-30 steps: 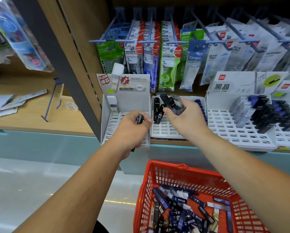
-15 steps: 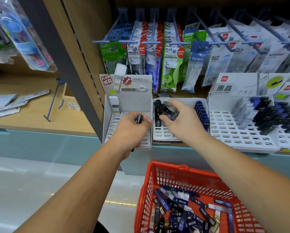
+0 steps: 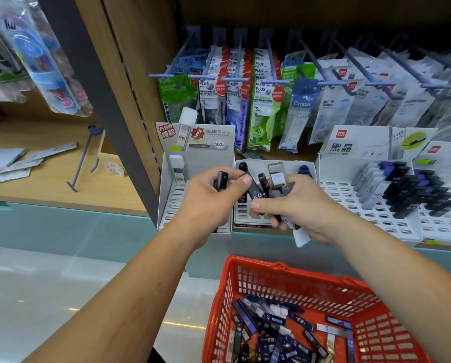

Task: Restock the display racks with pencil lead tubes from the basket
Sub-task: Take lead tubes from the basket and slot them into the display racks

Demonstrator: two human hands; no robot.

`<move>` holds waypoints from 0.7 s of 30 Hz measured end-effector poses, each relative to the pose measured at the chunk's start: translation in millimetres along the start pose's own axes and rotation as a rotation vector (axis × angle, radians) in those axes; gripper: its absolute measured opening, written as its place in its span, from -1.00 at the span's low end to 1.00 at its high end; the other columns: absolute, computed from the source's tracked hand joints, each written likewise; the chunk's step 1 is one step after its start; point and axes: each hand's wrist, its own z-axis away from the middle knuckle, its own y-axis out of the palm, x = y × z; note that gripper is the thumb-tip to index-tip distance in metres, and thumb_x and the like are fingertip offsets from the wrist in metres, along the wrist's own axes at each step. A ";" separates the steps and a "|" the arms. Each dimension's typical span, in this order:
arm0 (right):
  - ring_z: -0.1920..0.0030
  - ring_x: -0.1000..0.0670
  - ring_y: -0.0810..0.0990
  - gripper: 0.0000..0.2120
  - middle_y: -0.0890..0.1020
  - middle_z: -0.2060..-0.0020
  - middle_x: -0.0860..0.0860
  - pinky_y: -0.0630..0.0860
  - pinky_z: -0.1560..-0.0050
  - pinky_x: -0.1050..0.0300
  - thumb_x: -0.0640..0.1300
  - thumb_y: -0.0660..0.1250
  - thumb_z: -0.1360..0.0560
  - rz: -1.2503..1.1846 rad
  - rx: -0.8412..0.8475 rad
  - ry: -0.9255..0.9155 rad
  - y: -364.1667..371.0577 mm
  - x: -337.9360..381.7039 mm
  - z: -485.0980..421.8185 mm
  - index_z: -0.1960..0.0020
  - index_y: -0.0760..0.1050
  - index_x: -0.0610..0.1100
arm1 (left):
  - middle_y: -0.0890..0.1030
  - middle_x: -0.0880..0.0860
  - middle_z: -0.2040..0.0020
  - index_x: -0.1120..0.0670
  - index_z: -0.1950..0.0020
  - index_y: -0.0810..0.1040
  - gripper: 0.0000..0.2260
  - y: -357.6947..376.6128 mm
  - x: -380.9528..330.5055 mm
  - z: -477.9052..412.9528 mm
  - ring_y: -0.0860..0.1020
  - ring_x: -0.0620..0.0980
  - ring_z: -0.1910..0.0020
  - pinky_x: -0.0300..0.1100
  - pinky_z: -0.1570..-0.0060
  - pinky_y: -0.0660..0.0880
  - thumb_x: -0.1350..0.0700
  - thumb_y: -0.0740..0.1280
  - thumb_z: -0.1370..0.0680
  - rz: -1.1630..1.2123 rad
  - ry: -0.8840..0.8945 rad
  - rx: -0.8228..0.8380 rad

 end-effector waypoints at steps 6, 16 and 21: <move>0.43 -0.06 0.48 -0.78 0.75 0.12 -0.22 0.37 0.42 0.14 -0.30 0.49 -0.50 -0.160 -0.050 0.054 -11.4 -2.1 9.5 -0.10 0.55 -0.24 | 0.39 0.06 0.41 0.12 -0.01 0.53 -0.89 4.4 -8.4 -1.0 0.26 -0.08 0.56 -0.26 0.54 0.16 0.10 0.36 -0.66 0.177 -0.124 0.024; 0.42 -0.10 0.51 -0.82 0.65 0.23 -0.26 0.41 0.44 0.13 -0.38 0.43 -0.52 -0.258 0.049 0.116 -22.4 -2.2 22.2 -0.07 0.51 -0.24 | 0.41 0.07 0.40 0.09 0.22 0.42 -0.69 18.4 -6.7 -3.1 0.35 0.00 0.47 -0.21 0.52 0.27 -0.01 0.39 -0.64 0.158 -0.099 -0.002; 0.31 -0.17 0.61 -0.87 0.71 0.17 -0.29 0.37 0.44 0.13 -0.27 0.50 -0.51 -0.026 0.091 0.085 -30.0 -7.4 29.8 0.02 0.60 -0.29 | 0.51 0.07 0.34 0.07 -0.03 0.57 -0.81 33.2 -5.0 8.8 0.48 0.02 0.40 -0.18 0.47 0.38 -0.05 0.37 -0.65 -0.017 -0.054 0.196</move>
